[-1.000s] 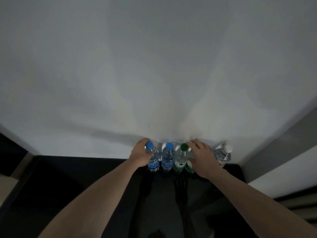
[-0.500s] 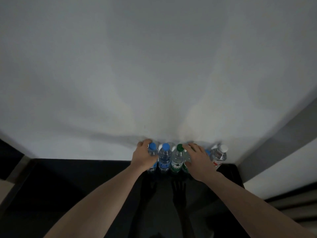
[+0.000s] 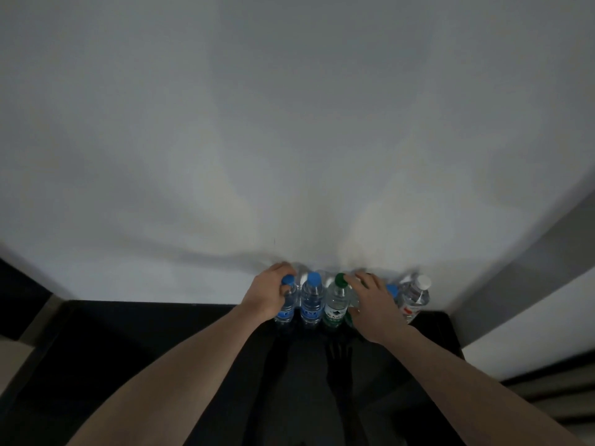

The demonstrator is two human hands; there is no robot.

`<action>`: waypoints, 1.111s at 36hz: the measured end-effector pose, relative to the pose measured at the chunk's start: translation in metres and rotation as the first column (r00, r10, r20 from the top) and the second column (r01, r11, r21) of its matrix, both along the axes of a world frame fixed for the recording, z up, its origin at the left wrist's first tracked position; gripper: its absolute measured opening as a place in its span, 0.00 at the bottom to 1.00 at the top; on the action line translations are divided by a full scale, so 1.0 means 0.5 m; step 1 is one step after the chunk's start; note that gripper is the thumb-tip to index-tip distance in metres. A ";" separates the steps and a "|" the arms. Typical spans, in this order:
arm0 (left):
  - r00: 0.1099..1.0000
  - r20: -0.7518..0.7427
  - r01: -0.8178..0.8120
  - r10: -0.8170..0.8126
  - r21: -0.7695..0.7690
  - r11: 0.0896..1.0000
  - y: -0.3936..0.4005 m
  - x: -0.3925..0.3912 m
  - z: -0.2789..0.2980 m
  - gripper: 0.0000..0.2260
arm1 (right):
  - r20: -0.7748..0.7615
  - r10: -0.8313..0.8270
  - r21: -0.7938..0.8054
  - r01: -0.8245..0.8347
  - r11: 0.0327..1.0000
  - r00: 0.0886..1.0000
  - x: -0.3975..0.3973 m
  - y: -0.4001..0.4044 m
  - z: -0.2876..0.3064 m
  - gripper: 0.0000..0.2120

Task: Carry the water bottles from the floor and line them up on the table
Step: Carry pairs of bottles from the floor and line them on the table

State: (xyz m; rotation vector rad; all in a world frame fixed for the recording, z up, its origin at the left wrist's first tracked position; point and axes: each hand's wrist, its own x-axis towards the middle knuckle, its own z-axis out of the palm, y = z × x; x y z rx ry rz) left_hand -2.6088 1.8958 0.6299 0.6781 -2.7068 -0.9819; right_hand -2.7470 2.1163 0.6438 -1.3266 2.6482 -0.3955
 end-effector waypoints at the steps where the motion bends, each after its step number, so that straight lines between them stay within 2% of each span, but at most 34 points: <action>1: 1.000 0.006 0.005 -0.005 -0.004 1.000 0.002 0.001 -0.001 0.20 | -0.004 0.003 0.003 -0.003 1.000 1.000 0.000 0.000 0.000 0.34; 9: 0.999 0.027 0.048 -0.048 -0.024 0.999 0.007 0.001 0.005 0.21 | -0.045 0.029 0.030 -0.028 0.999 0.999 -0.003 0.003 0.001 0.35; 22: 0.992 0.094 0.091 -0.081 -0.107 0.990 0.040 0.004 0.029 0.24 | 0.026 0.041 0.169 -0.045 0.985 0.999 0.000 0.001 0.013 0.40; 26: 0.990 0.104 0.107 -0.097 -0.104 0.989 0.048 0.008 0.042 0.29 | 0.004 0.046 0.170 -0.046 0.984 0.999 0.011 0.006 0.021 0.40; 34: 0.979 0.111 0.187 -0.170 -0.173 0.967 0.085 0.062 0.061 0.27 | 0.156 -0.014 0.148 -0.009 0.989 0.988 0.071 0.014 0.049 0.40; 40: 0.991 0.044 0.134 -0.128 -0.209 0.969 0.118 0.233 0.095 0.27 | 0.254 0.012 0.027 -0.020 0.999 0.967 0.187 0.035 0.085 0.40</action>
